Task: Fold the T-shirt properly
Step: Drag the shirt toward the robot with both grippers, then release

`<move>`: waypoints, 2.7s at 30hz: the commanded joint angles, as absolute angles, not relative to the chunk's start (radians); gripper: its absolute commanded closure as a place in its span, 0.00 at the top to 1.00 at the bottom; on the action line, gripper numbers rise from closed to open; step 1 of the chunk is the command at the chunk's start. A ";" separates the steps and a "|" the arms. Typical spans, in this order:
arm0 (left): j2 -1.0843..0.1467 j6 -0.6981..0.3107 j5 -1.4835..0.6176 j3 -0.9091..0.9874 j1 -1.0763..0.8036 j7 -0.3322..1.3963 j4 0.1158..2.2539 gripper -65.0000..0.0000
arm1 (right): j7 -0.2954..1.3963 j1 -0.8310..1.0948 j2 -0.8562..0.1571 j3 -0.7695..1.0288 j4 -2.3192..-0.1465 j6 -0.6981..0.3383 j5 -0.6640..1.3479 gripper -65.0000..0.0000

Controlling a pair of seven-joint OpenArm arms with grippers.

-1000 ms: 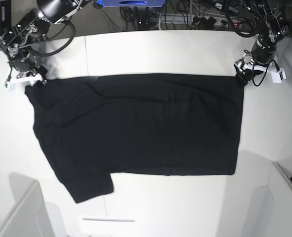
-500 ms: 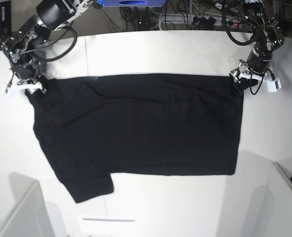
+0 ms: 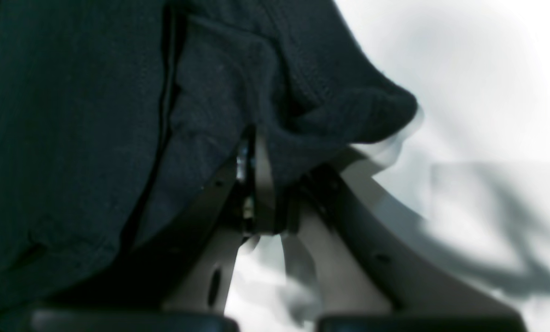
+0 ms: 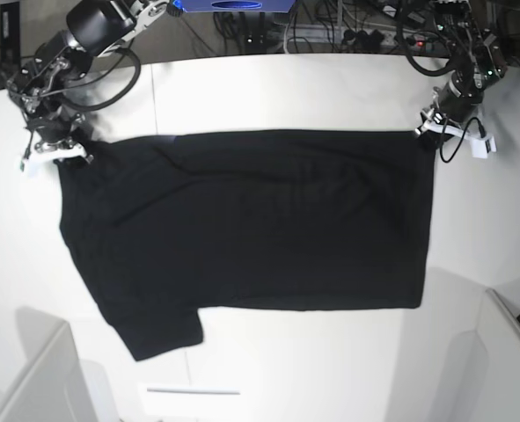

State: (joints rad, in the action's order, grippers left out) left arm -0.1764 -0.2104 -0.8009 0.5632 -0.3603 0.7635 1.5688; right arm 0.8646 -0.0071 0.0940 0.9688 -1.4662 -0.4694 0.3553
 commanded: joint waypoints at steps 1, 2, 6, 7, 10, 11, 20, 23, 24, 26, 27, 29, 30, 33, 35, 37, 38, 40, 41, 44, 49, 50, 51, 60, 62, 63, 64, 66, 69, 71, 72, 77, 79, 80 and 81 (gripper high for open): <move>-0.199 -0.209 -0.803 0.573 -0.377 0.746 1.600 0.00 | 0.866 -0.007 0.087 0.970 -1.503 -0.478 0.355 0.00; -0.211 -0.209 -0.805 0.575 -0.390 0.746 1.615 0.00 | 0.885 0.002 0.087 0.970 -1.524 -0.478 0.355 0.00; -0.257 -0.208 -0.805 0.575 -0.440 0.746 1.684 0.00 | 0.997 0.019 0.087 0.972 -1.618 -0.476 0.352 0.00; -0.265 -0.208 -0.806 0.575 -0.450 0.746 1.692 0.00 | 1.023 0.021 0.090 0.972 -1.639 -0.476 0.352 0.00; -0.266 -0.208 -0.803 0.578 -0.472 0.766 1.696 0.00 | 1.064 0.042 0.094 0.972 -1.675 -0.466 0.352 0.00; -0.266 -0.208 -0.803 0.598 -0.478 0.785 1.696 0.00 | 1.067 0.051 0.094 0.972 -1.681 -0.453 0.352 0.00; -0.257 -0.213 -0.806 0.710 -0.559 0.878 1.710 0.00 | 1.072 0.142 0.099 0.964 -1.687 -0.443 0.355 0.00; -0.257 -0.213 -0.809 0.710 -0.585 0.875 1.722 0.00 | 1.072 0.163 0.114 0.964 -1.709 -0.443 0.355 0.00; -0.257 -0.213 -0.809 0.710 -0.587 0.875 1.724 0.00 | 1.072 0.173 0.120 0.964 -1.727 -0.443 0.355 0.00; -0.255 -0.213 -0.809 0.710 -0.590 0.875 1.724 0.00 | 1.072 0.189 0.127 0.963 -1.767 -0.443 0.355 0.00; -0.255 -0.213 -0.809 0.708 -0.591 0.875 1.724 0.00 | 1.072 0.197 0.128 0.963 -1.787 -0.443 0.355 0.00; -0.246 -0.213 -0.809 0.711 -0.593 0.877 1.724 0.00 | 1.089 0.205 0.128 0.963 -1.801 -0.441 0.355 0.00; -0.243 -0.213 -0.809 0.711 -0.593 0.877 1.724 0.00 | 1.109 0.205 0.128 0.966 -1.802 -0.441 0.355 0.00; -0.243 -0.213 -0.809 0.711 -0.595 0.878 1.724 0.00 | 1.138 0.202 0.128 0.969 -1.797 -0.441 0.355 0.00; -0.243 -0.213 -0.809 0.710 -0.595 0.878 1.724 0.00 | 1.141 0.202 0.128 0.964 -1.796 -0.441 0.355 0.00; -0.242 -0.213 -0.809 0.710 -0.599 0.878 1.724 0.00 | 1.145 0.203 0.128 0.964 -1.796 -0.441 0.355 0.00; -0.242 -0.213 -0.809 0.710 -0.607 0.878 1.724 0.00 | 1.145 0.203 0.128 0.964 -1.796 -0.441 0.355 0.00; -0.242 -0.213 -0.809 0.711 -0.611 0.878 1.724 0.00 | 1.145 0.213 0.128 0.964 -1.799 -0.443 0.355 0.00; -0.242 -0.213 -0.808 0.711 -0.618 0.877 1.724 0.00 | 1.145 0.219 0.127 0.964 -1.802 -0.444 0.355 0.00; -0.242 -0.213 -0.806 0.713 -0.618 0.875 1.722 0.05 | 1.145 0.223 0.127 0.972 -1.804 -0.444 0.357 0.04; -0.242 -0.213 -0.805 0.713 -0.638 0.874 1.744 0.64 | 1.145 0.234 0.125 0.972 -1.804 -0.472 0.357 0.40; -0.242 -0.213 -0.805 0.714 -0.638 0.874 1.750 0.72 | 1.145 0.237 0.125 0.972 -1.804 -0.498 0.357 0.44; -0.242 -0.213 -0.805 0.714 -0.638 0.874 1.758 0.80 | 1.144 0.237 0.122 0.972 -1.805 -0.522 0.357 0.45; -0.242 -0.213 -0.809 0.880 -0.638 0.878 1.830 0.88 | 1.136 0.237 0.088 1.086 -1.804 -0.521 0.351 0.46; -0.243 -0.214 -0.809 0.911 -0.636 0.878 1.831 0.88 | 1.136 0.239 0.082 1.089 -1.804 -0.526 0.351 0.46; -0.245 -0.214 -0.809 0.921 -0.634 0.878 1.831 0.88 | 1.136 0.239 0.081 1.092 -1.804 -0.527 0.351 0.46; -0.245 -0.214 -0.809 0.929 -0.634 0.878 1.831 0.88 | 1.136 0.239 0.081 1.092 -1.804 -0.529 0.351 0.46; -0.245 -0.214 -0.809 0.931 -0.633 0.878 1.831 0.88 | 1.136 0.239 0.081 1.082 -1.804 -0.530 0.352 0.46; -0.243 -0.216 -0.811 0.888 -0.631 0.880 1.845 0.88 | 1.144 0.234 0.088 1.067 -1.804 -0.530 0.352 0.46; -0.240 -0.216 -0.812 0.822 -0.628 0.878 1.873 0.87 | 1.138 0.239 0.088 1.036 -1.802 -0.530 0.352 0.46; -0.240 -0.216 -0.812 0.783 -0.627 0.875 1.890 0.83 | 1.138 0.239 0.090 1.030 -1.802 -0.530 0.352 0.45; -0.200 -0.216 -0.805 0.607 -0.555 0.878 1.929 0.18 | 1.136 0.237 0.090 1.030 -1.796 -0.527 0.352 0.45; -0.199 -0.209 -0.803 0.538 -0.503 0.878 1.897 0.00 | 1.136 0.237 0.090 1.032 -1.796 -0.527 0.352 0.46; -0.199 -0.208 -0.802 0.512 -0.475 0.878 1.871 0.00 | 1.136 0.237 0.090 1.032 -1.796 -0.527 0.352 0.46; -0.199 -0.208 -0.802 0.492 -0.452 0.875 1.842 0.00 | 1.136 0.239 0.090 1.032 -1.797 -0.527 0.352 0.46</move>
State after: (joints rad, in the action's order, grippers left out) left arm -0.1879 -0.2050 -0.7876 0.4850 -0.4465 0.8902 1.8225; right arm 1.1488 0.2394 0.1001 1.0290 -1.7794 -0.5247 0.3408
